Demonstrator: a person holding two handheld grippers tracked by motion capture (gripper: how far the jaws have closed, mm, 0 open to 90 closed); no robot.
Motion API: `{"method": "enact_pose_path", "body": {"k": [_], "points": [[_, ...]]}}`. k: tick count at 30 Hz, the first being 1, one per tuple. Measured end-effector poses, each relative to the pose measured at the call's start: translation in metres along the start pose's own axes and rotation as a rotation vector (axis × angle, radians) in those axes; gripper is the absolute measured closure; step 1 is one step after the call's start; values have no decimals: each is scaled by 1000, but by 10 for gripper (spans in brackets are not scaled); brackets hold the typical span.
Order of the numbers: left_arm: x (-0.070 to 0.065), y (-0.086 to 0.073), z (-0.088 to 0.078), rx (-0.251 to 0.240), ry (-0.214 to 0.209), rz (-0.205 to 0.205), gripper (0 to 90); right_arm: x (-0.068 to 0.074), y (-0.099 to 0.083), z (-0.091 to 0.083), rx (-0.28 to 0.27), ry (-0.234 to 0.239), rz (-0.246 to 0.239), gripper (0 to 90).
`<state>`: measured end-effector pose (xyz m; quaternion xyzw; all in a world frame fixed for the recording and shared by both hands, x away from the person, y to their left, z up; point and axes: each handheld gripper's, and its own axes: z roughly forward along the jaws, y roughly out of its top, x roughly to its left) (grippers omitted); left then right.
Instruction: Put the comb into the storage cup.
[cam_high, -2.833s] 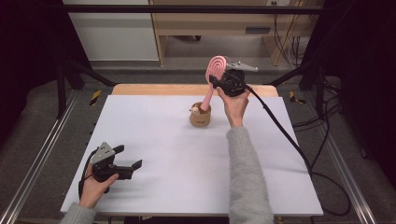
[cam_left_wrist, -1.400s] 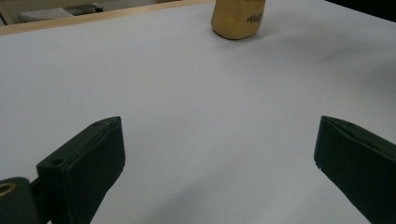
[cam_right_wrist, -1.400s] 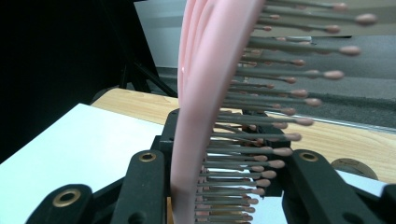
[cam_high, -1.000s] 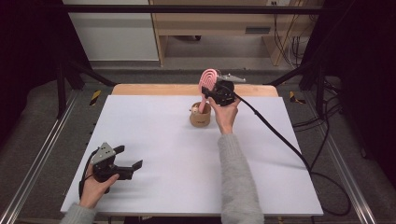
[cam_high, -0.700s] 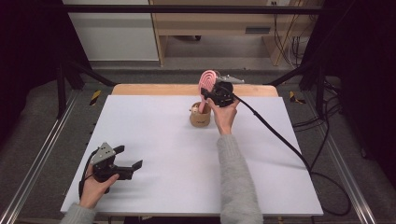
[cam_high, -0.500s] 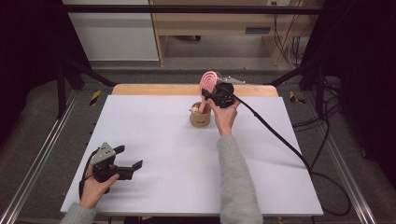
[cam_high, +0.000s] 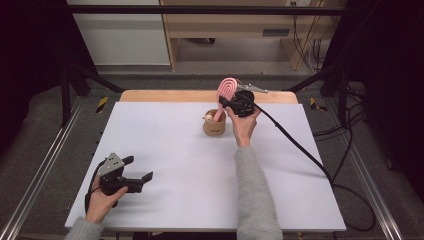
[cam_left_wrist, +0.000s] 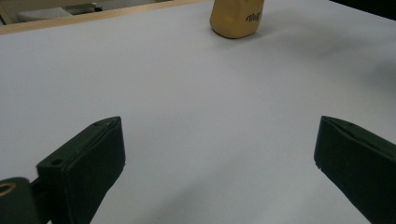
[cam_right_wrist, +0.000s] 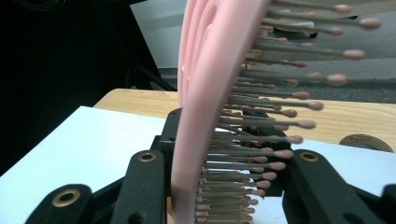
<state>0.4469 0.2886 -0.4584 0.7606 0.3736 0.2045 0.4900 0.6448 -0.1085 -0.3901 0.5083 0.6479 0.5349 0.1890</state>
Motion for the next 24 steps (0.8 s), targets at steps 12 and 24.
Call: {"method": "enact_pose_path", "body": {"k": [12, 24], "points": [[0, -1, 1, 3, 1, -1, 20, -8, -3, -3, -10, -5, 34, 617], [0, -1, 1, 6, 1, 0, 20, -16, -6, -6, -7, -16, 53, 607]]}}
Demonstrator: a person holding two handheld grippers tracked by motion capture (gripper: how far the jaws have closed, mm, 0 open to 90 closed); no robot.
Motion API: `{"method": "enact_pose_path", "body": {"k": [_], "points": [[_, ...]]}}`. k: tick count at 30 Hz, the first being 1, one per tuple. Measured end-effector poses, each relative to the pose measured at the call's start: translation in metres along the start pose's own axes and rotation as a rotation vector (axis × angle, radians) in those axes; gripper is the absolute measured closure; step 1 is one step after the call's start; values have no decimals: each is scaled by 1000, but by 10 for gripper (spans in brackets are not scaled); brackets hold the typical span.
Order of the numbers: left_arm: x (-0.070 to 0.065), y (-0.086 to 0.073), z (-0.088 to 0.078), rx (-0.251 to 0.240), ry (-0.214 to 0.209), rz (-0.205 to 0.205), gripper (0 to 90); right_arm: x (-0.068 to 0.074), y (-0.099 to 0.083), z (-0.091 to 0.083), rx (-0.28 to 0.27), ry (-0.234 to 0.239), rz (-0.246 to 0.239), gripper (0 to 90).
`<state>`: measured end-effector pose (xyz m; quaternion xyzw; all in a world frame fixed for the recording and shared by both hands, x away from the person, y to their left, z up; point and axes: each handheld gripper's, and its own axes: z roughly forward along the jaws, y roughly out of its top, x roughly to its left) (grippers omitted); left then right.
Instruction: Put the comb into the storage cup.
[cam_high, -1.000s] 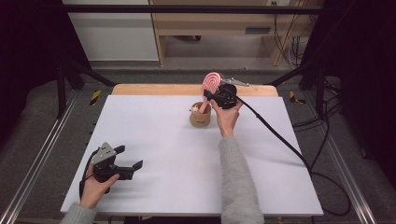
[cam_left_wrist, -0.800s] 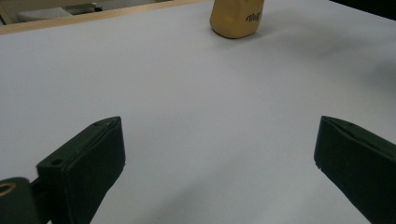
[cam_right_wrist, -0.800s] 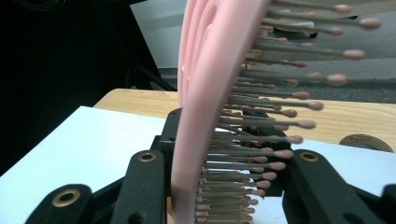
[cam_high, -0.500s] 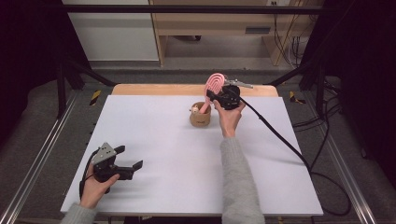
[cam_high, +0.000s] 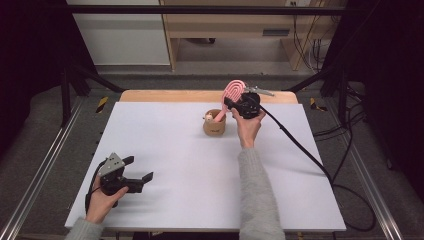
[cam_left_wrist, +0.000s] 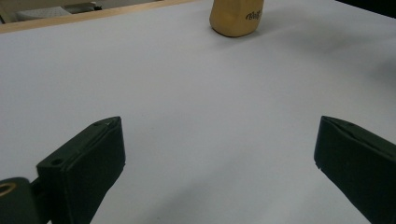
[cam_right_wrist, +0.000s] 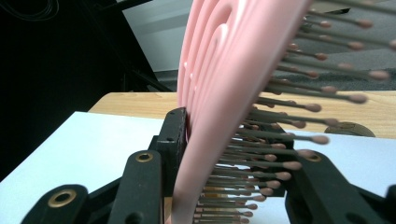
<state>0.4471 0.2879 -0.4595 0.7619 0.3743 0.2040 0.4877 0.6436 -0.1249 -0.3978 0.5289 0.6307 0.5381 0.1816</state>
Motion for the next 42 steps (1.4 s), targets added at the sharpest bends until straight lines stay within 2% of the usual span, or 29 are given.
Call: {"method": "enact_pose_path", "body": {"k": [9, 19, 29, 36, 39, 42], "points": [[0, 0, 0, 1, 0, 0, 20, 0, 0, 0, 1, -14, -9, 597], [0, 0, 0, 1, 1, 0, 20, -1, -1, -2, -2, -36, -61, 562], [0, 0, 0, 3, -1, 3, 20, -3, -2, -2, 22, -37, -119, 439], [0, 0, 1, 6, -1, 4, 20, -11, -7, -3, 33, -21, -97, 359], [-1, 0, 1, 6, -1, 5, 20, -13, -9, -5, 35, -20, -121, 329], [-1, 0, 1, 7, -1, 5, 20, -12, -9, -7, 26, -5, -119, 274]]}}
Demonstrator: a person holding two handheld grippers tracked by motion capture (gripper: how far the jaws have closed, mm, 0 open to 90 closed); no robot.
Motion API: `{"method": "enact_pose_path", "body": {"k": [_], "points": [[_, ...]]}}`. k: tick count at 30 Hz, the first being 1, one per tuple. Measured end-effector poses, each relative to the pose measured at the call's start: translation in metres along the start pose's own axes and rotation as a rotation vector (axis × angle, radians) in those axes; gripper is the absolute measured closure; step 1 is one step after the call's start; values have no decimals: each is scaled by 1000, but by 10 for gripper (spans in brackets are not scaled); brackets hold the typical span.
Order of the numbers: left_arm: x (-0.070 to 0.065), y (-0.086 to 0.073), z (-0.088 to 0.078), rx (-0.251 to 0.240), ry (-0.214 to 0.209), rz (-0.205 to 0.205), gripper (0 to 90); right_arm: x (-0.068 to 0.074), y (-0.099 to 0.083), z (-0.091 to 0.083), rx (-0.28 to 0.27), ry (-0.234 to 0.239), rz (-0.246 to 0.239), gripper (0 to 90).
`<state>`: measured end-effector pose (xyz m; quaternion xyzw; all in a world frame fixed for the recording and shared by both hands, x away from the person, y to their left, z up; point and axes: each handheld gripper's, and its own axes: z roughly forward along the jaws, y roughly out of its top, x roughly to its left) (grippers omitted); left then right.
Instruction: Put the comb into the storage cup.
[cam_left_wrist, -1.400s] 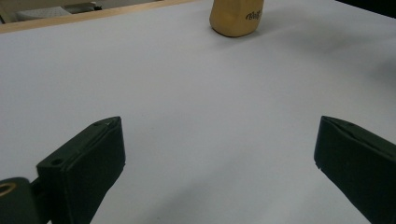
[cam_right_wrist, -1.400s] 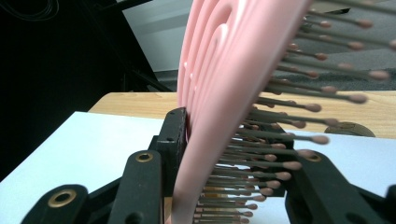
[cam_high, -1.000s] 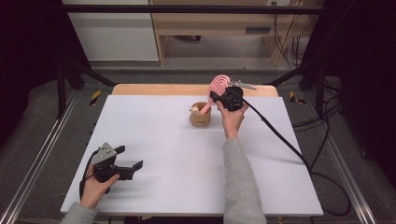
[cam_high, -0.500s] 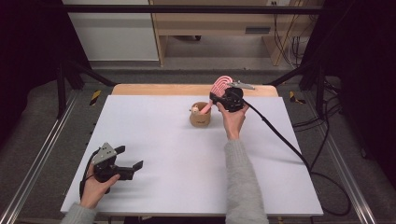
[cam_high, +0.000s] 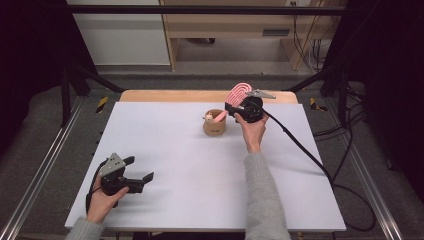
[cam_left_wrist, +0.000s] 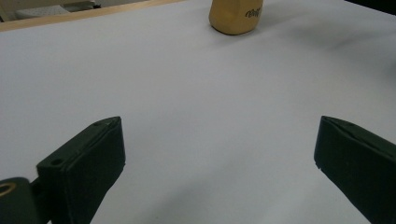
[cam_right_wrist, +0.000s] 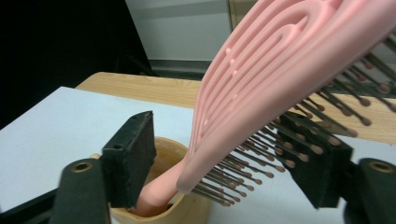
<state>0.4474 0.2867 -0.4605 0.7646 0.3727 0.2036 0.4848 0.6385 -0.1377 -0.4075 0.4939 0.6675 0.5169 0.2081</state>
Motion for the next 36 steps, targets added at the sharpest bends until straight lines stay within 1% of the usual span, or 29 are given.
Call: {"method": "enact_pose_path", "body": {"k": [5, 8, 10, 12, 15, 19, 22, 25, 29, 34, 36], "points": [[0, 0, 0, 1, 1, 0, 20, -1, -1, -5, 4, 17, 0, 184], [0, 0, 0, 0, 0, 0, 20, -1, -1, -10, -4, 26, -3, 152], [0, 0, 0, 1, 0, 0, 20, -1, -2, -13, -15, 31, -15, 129], [0, 0, 1, 2, 1, 0, 20, 0, -3, -17, 0, 22, -32, 94], [0, 0, 1, 2, 1, 1, 20, 2, -3, -22, 8, 18, -52, 63], [0, -1, 1, 4, 2, 0, 20, 4, -2, -30, -5, 33, -75, 41], [0, -1, 2, 5, 2, 0, 20, 6, -1, -36, -15, 41, -79, 22], [0, -1, 2, 7, 2, -1, 20, 7, 0, -42, -15, 60, -108, 5], [1, -2, 2, 8, 3, -1, 20, 9, 0, -51, -16, 68, -127, 4], [1, -2, 2, 8, 2, -2, 20, 12, 1, -65, -24, 102, -156, 4], [1, -2, 2, 9, 2, -1, 20, 13, 1, -71, -22, 120, -174, 3]]}}
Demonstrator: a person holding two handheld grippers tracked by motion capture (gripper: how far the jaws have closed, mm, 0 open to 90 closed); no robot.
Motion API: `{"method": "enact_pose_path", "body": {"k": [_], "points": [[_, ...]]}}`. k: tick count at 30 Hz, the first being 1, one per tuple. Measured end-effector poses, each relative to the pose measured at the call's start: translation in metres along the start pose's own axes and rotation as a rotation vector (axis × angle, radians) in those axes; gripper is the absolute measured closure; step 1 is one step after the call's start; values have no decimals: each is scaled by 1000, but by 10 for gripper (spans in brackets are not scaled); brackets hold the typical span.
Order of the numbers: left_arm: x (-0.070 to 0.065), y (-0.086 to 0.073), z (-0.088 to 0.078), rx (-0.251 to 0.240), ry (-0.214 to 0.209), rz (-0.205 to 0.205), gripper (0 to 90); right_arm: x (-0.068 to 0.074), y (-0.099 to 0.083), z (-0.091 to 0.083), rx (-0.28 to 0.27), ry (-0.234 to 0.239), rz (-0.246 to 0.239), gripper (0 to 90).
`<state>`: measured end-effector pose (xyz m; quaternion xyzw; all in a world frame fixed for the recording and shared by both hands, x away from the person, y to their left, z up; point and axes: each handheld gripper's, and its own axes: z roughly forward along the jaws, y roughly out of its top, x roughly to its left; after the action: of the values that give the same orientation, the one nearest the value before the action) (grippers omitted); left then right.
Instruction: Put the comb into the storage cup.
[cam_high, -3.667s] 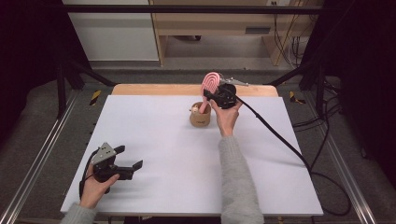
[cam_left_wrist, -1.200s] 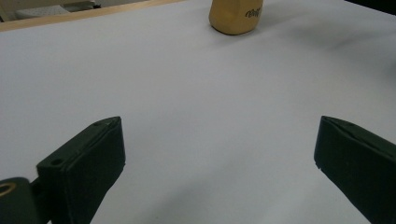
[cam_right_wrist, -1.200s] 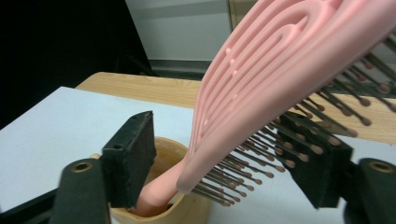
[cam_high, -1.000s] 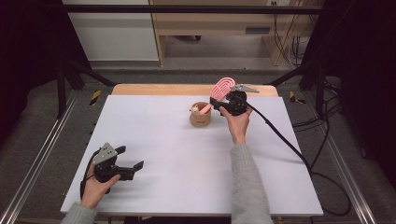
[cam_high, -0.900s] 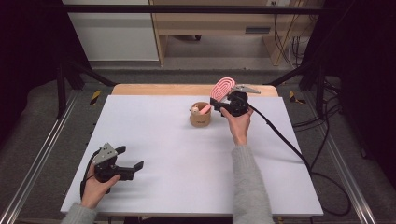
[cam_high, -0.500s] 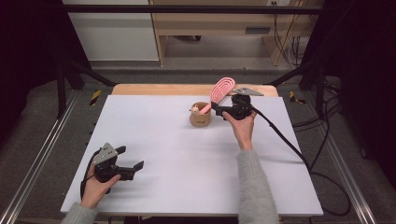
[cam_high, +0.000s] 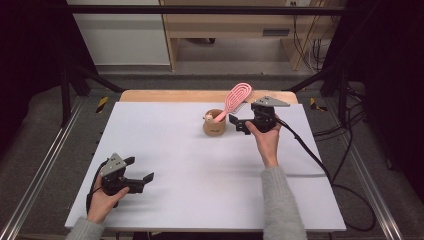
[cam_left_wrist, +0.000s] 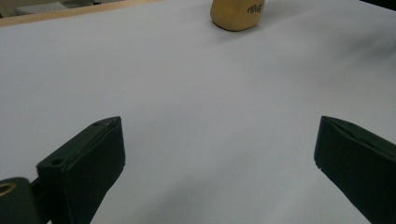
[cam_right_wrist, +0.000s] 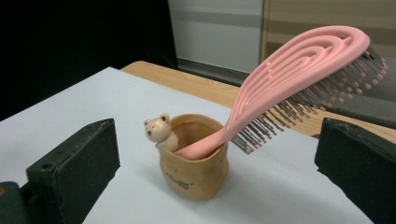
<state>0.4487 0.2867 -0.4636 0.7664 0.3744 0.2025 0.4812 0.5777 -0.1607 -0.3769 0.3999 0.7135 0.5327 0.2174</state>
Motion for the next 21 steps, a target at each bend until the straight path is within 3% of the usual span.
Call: {"method": "enact_pose_path", "body": {"k": [14, 21], "points": [[0, 0, -1, -5, 1, 0, 20, 16, -5, -32, -7, 80, -85, 3], [0, 0, -1, -4, 1, 2, 20, 24, -11, -45, 8, 94, -127, 3]]}}
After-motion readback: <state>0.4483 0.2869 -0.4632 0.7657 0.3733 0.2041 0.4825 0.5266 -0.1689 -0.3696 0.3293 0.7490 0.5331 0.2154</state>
